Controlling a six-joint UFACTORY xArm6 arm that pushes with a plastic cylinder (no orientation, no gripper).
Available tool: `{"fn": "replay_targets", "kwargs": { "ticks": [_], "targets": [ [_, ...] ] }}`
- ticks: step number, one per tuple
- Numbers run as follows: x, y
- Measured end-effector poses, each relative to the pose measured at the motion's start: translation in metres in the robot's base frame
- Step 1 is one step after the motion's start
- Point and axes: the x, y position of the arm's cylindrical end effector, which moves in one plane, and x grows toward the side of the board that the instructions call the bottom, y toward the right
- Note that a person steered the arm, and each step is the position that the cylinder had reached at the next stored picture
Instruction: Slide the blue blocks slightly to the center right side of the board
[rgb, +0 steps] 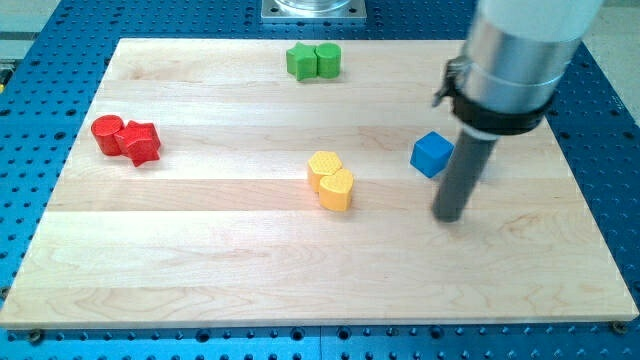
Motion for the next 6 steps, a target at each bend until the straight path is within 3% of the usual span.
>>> {"fn": "replay_targets", "kwargs": {
  "ticks": [1,2,4,6],
  "targets": [
    [-0.02,-0.057],
    [-0.06,-0.057],
    [-0.087,0.004],
    [-0.089,0.059]
  ]
}}
